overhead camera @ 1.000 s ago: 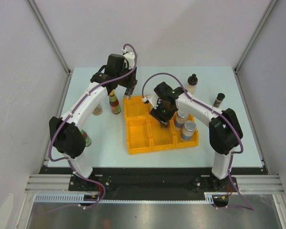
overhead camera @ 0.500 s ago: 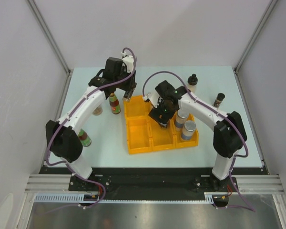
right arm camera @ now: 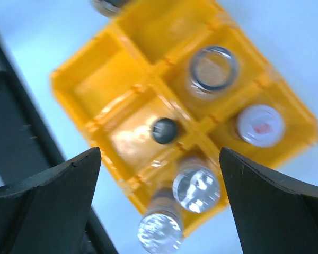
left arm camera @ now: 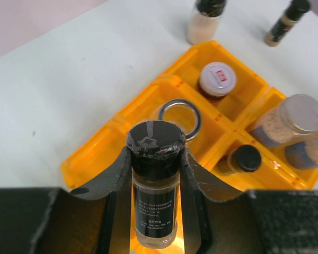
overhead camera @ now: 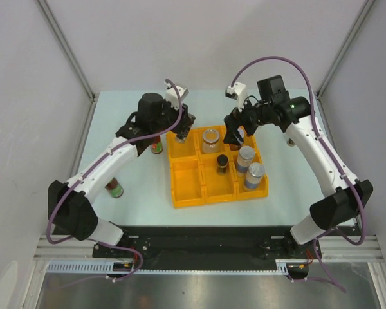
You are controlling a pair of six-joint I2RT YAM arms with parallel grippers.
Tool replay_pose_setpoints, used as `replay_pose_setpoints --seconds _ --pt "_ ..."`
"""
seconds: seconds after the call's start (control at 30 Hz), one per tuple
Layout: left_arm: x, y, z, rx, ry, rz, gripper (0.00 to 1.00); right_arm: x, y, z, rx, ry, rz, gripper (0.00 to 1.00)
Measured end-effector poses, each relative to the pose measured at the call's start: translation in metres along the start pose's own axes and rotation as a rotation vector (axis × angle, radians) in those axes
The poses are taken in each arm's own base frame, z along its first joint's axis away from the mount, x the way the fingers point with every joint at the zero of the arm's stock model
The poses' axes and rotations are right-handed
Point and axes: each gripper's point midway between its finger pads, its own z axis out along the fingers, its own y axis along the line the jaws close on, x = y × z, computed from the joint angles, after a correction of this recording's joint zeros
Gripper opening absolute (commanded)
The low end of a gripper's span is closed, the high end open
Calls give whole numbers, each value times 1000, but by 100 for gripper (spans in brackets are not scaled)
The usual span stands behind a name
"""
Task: Organize the condiment bottles
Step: Place the bottle in the storage box.
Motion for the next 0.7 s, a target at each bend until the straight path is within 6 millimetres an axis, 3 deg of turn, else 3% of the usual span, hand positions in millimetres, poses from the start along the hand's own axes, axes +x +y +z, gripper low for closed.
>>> replay_pose_setpoints --seconds 0.17,0.27,0.43,0.7 --pt "-12 -24 -2 109 -38 -23 0 0 41 7 -316 -64 62 98" --pt "-27 -41 -11 193 -84 -42 0 -4 50 4 -436 -112 86 98" --pt "-55 -76 -38 369 -158 -79 0 -11 59 -2 -524 -197 76 95" --pt "-71 -113 -65 587 -175 -121 0 -16 73 13 -541 -255 46 89"
